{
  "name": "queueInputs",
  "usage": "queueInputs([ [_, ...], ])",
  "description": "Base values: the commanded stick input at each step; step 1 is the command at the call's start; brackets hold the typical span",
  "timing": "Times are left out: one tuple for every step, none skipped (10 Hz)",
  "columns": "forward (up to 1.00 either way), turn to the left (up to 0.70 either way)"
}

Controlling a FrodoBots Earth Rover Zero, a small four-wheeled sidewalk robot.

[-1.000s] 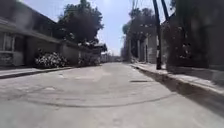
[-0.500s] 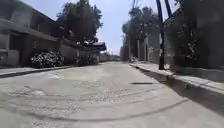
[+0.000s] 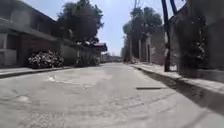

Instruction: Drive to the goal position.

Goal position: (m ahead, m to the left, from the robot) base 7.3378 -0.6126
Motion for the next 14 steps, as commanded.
queueInputs([
  [1.00,0.00],
  [1.00,0.00],
  [1.00,0.00],
  [1.00,0.00],
  [1.00,-0.05],
  [1.00,-0.40],
  [1.00,-0.40],
  [1.00,-0.40],
  [1.00,-0.40],
  [1.00,-0.01],
  [1.00,0.00],
  [1.00,0.00],
  [1.00,0.00],
  [1.00,0.00],
])
